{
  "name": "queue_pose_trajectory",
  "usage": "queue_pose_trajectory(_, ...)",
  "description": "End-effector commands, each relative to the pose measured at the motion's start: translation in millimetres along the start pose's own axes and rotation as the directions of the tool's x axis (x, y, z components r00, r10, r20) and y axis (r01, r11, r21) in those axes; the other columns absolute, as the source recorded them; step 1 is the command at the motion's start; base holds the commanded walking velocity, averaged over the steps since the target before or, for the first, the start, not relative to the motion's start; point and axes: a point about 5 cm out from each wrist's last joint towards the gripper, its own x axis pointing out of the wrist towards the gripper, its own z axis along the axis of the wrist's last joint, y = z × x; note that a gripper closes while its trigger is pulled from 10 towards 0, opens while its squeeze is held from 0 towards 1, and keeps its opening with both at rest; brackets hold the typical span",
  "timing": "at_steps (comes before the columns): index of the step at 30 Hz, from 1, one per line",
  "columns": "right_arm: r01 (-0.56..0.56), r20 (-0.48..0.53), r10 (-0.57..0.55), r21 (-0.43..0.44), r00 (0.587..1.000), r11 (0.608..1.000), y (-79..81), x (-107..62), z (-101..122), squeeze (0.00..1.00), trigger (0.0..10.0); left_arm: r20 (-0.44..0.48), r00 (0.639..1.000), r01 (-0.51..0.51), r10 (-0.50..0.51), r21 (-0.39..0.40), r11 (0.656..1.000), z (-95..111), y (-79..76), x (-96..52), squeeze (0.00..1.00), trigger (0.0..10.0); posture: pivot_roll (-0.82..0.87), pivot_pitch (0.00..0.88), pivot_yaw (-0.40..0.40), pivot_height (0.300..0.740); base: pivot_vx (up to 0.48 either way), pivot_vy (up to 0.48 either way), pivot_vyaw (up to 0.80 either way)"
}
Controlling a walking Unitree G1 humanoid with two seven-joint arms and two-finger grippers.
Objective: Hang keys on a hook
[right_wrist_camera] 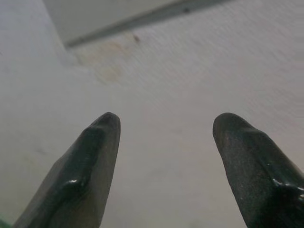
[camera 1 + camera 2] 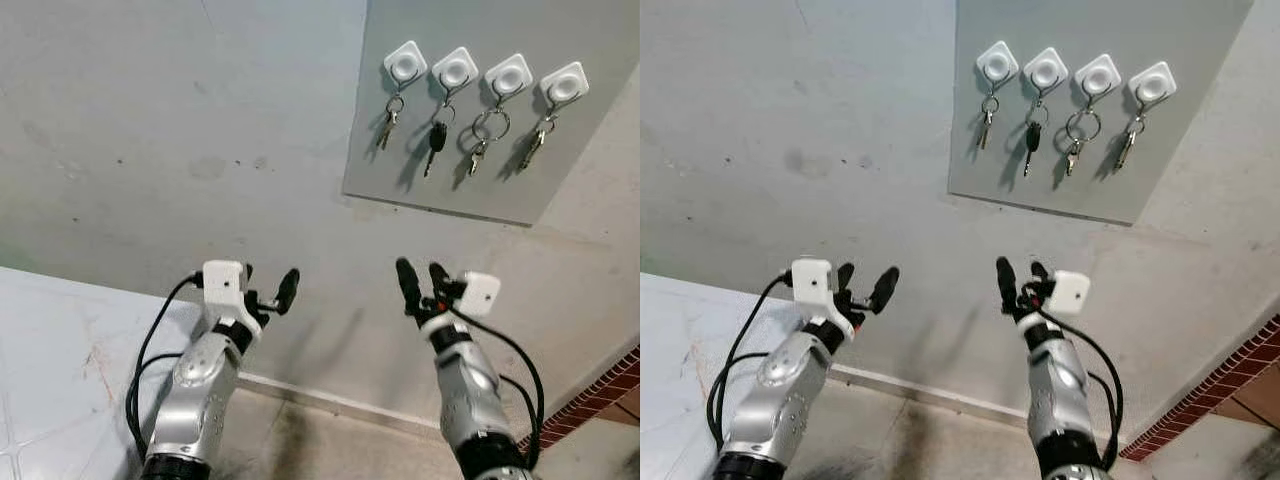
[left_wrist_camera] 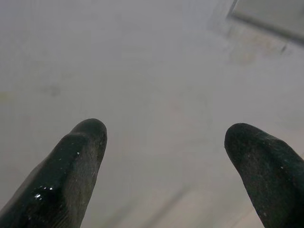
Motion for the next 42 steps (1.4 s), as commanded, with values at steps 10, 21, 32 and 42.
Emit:
queue_pose_trajectory(10,0.092,-0.255,-0.111,-0.088,0.961,0.992,-26.9,-50.5,-52.1,0.00,10.0,-0.206,0.973,-0.094,0.106,0.069,0.993,-68.7,25.0,-23.5,0.00,10.0,0.00,0.049,-0.011,0.740,0.000,0.000,0.00)
queue_pose_trajectory(21,0.154,-0.459,-0.228,-0.193,0.859,0.969,-49.3,-97.5,-84.8,0.00,10.0,-0.413,0.898,-0.098,0.151,0.147,0.984,-121.9,33.4,-57.6,0.00,10.0,0.00,0.059,-0.011,0.740,0.000,0.000,0.00)
queue_pose_trajectory(32,0.161,-0.619,-0.321,-0.301,0.717,0.940,-68.5,-140.6,-103.6,0.00,10.0,-0.552,0.791,-0.084,0.262,0.326,0.942,-148.2,47.4,-90.6,0.00,10.0,0.00,0.059,-0.029,0.740,0.000,0.000,0.00)
queue_pose_trajectory(42,0.155,-0.720,-0.384,-0.366,0.577,0.918,-78.0,-178.5,-116.5,0.00,10.0,-0.668,0.658,-0.163,0.348,0.325,0.932,-168.0,62.2,-129.7,0.00,10.0,0.02,0.041,-0.043,0.740,0.000,0.000,0.00)
